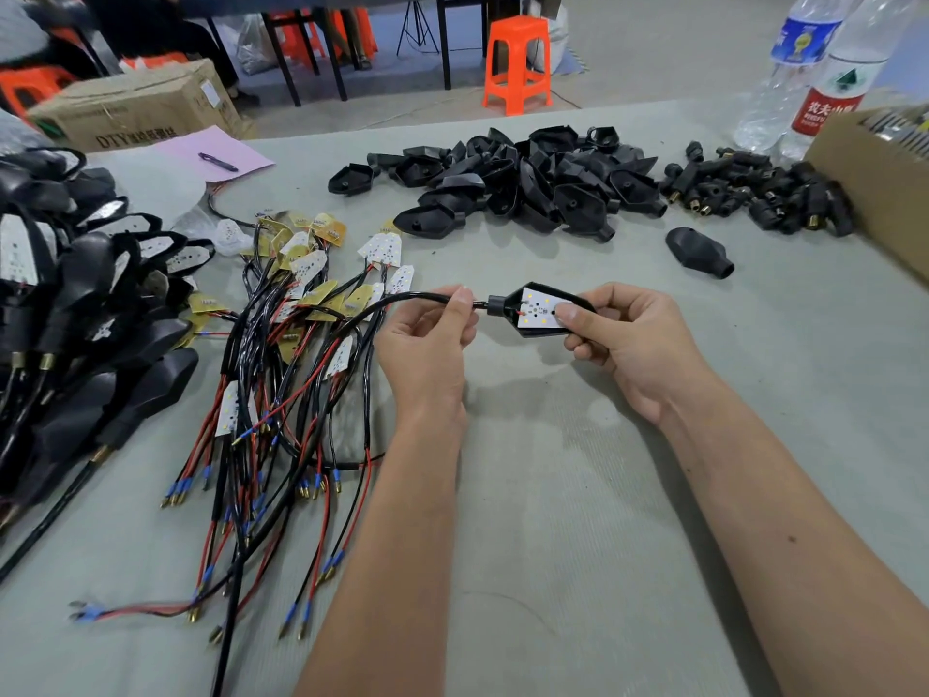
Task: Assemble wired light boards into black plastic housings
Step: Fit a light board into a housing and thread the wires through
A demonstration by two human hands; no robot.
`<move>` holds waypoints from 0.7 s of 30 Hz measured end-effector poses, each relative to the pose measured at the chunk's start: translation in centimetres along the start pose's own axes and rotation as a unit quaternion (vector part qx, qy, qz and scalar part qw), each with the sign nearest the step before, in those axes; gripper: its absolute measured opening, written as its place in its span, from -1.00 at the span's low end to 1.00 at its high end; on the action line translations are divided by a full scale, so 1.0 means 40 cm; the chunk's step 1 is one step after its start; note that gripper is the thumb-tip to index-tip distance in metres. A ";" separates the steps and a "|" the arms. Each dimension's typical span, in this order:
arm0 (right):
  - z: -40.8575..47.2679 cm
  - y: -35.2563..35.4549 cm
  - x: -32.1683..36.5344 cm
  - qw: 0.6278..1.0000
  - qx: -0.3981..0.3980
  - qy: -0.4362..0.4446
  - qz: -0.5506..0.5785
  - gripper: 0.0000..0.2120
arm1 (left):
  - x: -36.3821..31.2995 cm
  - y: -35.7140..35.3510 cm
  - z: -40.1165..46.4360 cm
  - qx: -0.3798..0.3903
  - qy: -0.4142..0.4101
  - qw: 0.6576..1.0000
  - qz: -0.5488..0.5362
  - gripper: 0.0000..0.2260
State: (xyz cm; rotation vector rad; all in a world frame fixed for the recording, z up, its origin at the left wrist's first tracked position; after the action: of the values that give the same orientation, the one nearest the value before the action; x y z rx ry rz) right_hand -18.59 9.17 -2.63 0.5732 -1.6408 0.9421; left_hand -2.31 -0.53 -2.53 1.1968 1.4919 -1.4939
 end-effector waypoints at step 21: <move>0.005 0.020 0.010 0.999 0.039 -0.018 -0.001 -0.86 | 0.004 -0.005 -0.005 0.067 0.048 0.996 -0.033 -0.94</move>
State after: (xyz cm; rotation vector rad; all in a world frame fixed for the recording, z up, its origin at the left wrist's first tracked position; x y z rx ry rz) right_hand -19.46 9.49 -2.52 0.6478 -1.6402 1.0041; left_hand -2.51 -0.31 -2.58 1.3257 1.5271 -1.6215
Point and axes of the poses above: each hand's wrist, its own z-axis towards the middle knuckle, its own y-axis out of the back of the hand, x = y × z, the point moved 3 cm from there along z, towards the middle knuckle, and after that the axes turned 2 degrees about z, right-handed, at the moved point
